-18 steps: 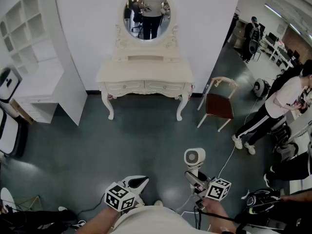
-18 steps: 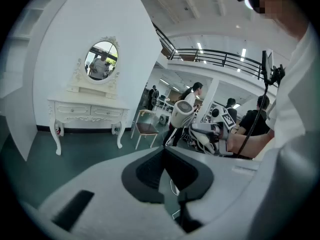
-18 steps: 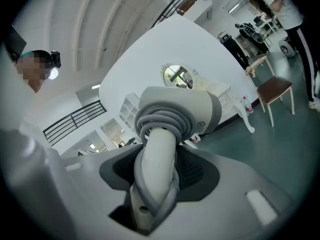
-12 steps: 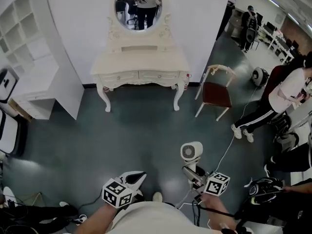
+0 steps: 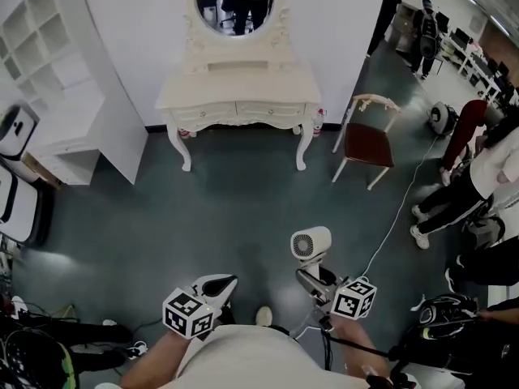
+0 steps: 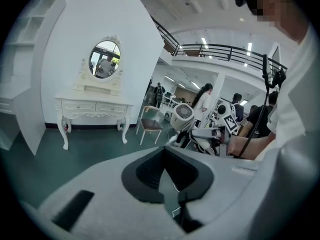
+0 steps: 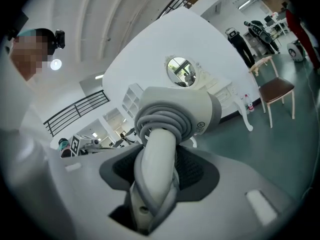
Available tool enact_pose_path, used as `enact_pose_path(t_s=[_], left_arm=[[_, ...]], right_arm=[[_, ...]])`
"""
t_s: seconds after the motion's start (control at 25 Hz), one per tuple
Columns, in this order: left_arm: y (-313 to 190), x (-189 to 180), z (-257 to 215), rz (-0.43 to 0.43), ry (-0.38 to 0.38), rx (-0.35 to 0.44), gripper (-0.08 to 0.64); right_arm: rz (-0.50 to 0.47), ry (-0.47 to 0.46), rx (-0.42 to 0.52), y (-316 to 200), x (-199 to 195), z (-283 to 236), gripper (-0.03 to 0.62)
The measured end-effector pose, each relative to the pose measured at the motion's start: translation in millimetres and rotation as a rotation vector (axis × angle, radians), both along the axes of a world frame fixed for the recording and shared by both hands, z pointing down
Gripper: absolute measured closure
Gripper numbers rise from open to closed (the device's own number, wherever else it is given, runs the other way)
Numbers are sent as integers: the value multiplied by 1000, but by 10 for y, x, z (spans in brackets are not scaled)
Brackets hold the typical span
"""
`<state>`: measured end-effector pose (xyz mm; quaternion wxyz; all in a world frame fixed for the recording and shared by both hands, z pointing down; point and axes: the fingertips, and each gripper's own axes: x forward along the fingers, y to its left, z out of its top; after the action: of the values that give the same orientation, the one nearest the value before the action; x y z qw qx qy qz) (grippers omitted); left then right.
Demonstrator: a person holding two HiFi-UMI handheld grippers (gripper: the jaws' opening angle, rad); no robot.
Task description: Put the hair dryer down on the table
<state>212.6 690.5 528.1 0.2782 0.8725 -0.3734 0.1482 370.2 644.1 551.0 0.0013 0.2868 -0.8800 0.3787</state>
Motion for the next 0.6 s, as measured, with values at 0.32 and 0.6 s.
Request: enact_pose_path(t_s=[0.32, 0.6], left_arm=[[-452, -466, -126, -36, 39, 7, 563], [-1248, -1262, -224, -19, 68, 57, 563]], right_arm=[[-37, 105, 4, -394, -404, -67, 392], [-5, 145, 31, -1168, -1082, -200, 393]])
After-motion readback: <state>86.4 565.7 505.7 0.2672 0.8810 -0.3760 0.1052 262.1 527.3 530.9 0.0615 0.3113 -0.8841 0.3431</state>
